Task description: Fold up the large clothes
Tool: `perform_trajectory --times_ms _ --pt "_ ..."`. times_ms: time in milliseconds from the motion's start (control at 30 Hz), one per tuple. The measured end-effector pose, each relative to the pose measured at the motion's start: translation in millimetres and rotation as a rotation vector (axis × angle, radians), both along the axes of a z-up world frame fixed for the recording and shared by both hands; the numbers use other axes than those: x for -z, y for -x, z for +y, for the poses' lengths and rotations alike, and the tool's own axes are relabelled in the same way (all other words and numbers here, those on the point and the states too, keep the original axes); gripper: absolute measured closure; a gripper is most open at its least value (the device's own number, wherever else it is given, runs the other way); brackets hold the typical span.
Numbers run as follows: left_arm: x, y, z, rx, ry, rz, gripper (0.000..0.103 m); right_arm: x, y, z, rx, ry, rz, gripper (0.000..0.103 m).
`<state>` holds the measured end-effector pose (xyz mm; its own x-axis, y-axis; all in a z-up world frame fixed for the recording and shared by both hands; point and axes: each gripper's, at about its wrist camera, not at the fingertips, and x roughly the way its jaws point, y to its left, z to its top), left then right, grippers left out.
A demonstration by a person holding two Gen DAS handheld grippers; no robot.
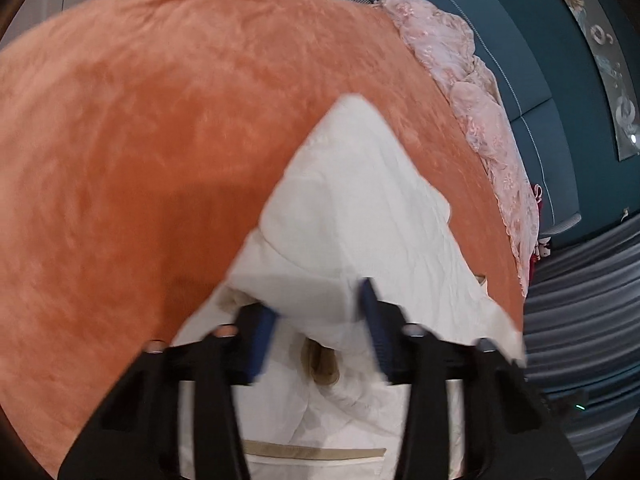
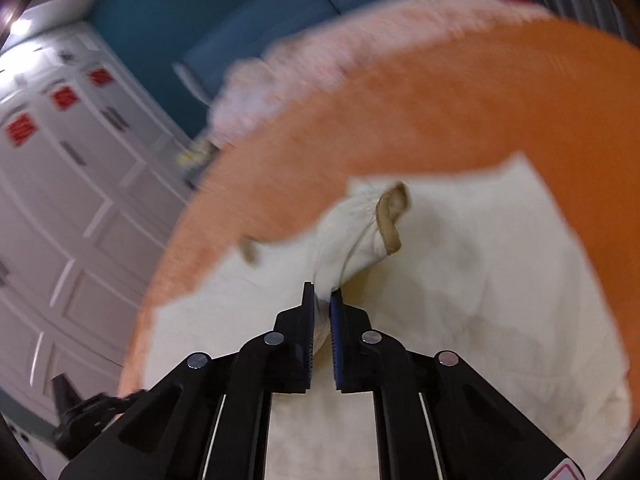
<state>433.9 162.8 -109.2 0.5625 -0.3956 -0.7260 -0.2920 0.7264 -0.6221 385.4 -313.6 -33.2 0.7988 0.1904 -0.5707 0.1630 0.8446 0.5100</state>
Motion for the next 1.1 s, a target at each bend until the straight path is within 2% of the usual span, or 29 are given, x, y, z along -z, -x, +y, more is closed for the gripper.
perform_trajectory --times_ms 67,133,200,267,500,667,800,933,1033,1100 --pt "-8.6 1.7 2.8 0.017 -0.022 -0.022 0.085 -22.8 23.3 5.3 -0.030 0.044 -0.071 0.098" --pt "-15.6 8.5 6.2 0.027 -0.048 -0.051 0.086 -38.0 54.2 10.8 -0.054 0.110 -0.118 0.098" --pt "-22.7 14.9 5.0 0.046 -0.077 -0.079 0.086 -36.7 78.7 15.7 -0.068 0.185 -0.116 0.098" --pt "-21.9 19.4 -2.5 0.073 -0.131 -0.078 0.086 -17.6 89.3 19.7 -0.074 0.278 -0.053 0.098" --pt "1.7 25.6 -33.8 0.114 -0.329 -0.043 0.087 58.6 85.6 6.1 -0.051 0.248 0.144 0.098" --pt "16.5 31.8 -44.2 0.125 -0.415 -0.066 0.084 90.9 87.0 4.1 -0.033 0.229 0.209 0.098" --pt "20.0 35.4 -58.2 0.132 -0.516 -0.099 0.084 96.5 84.5 12.8 -0.035 0.286 0.230 0.097" --pt "20.6 38.5 -70.3 0.137 -0.611 -0.119 0.083 91.3 90.9 8.1 -0.028 0.249 0.245 0.095" --pt "4.0 48.4 -69.1 0.142 -0.649 -0.112 0.076 69.5 114.4 2.8 0.014 0.200 0.212 0.088" --pt "-14.2 60.4 -65.7 0.159 -0.673 -0.136 0.069 47.2 128.1 4.8 0.028 0.252 0.153 0.088"
